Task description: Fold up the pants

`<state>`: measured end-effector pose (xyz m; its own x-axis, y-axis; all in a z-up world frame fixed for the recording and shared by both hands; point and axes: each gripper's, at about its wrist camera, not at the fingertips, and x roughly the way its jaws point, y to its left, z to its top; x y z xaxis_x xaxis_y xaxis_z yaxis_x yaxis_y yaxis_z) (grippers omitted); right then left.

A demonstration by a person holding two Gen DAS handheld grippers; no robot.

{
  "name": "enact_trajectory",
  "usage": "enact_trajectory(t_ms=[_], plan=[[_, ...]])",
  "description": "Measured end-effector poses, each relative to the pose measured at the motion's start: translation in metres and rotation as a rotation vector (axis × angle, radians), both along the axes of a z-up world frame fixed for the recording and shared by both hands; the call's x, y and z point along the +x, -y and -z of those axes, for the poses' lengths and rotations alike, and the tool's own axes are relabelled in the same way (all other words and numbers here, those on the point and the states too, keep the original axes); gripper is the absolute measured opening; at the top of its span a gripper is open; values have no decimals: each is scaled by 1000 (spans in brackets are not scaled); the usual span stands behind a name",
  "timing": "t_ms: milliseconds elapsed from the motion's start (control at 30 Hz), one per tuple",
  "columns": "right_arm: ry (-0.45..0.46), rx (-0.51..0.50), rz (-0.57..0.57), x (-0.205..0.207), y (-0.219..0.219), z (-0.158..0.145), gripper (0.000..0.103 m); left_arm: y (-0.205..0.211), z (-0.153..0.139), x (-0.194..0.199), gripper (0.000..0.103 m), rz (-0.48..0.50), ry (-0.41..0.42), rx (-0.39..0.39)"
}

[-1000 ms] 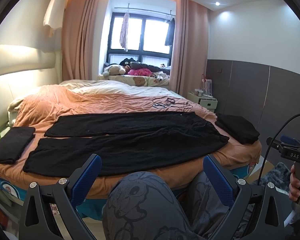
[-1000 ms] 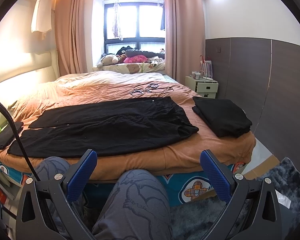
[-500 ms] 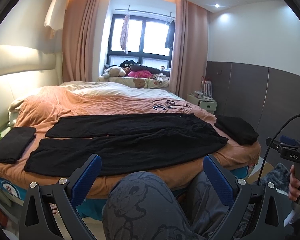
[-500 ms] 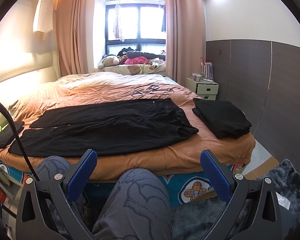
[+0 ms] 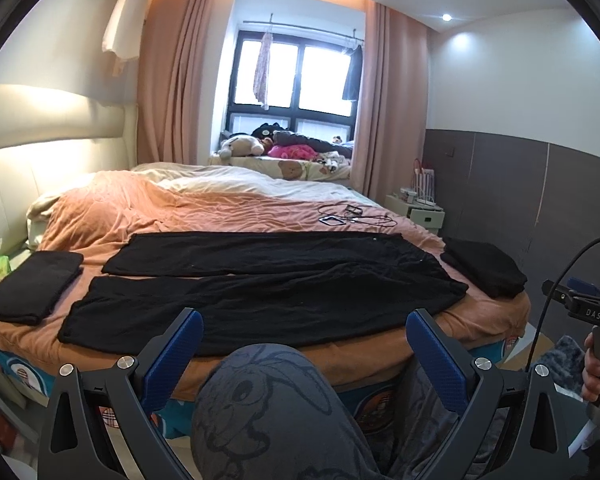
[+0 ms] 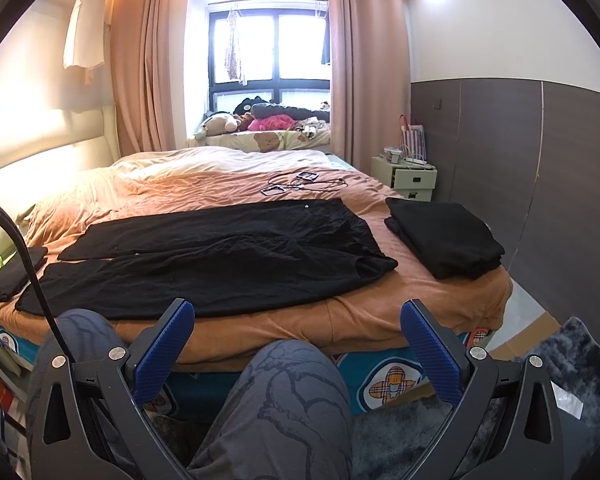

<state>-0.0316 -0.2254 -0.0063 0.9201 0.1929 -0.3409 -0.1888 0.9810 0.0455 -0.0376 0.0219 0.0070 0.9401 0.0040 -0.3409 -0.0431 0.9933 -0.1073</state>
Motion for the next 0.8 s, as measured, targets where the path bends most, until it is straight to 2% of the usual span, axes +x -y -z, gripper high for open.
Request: enact_trajectory(t_ms=[233, 467, 800], plan=[[-27, 29, -42, 31, -1, 0, 103, -35, 8, 19, 103, -71, -31, -5], [-62, 29, -50, 63, 2, 3, 103, -80, 23, 40, 103, -154, -72, -40], [-136, 79, -63, 108, 13, 3, 103, -140, 45, 61, 103, -293, -126, -95]])
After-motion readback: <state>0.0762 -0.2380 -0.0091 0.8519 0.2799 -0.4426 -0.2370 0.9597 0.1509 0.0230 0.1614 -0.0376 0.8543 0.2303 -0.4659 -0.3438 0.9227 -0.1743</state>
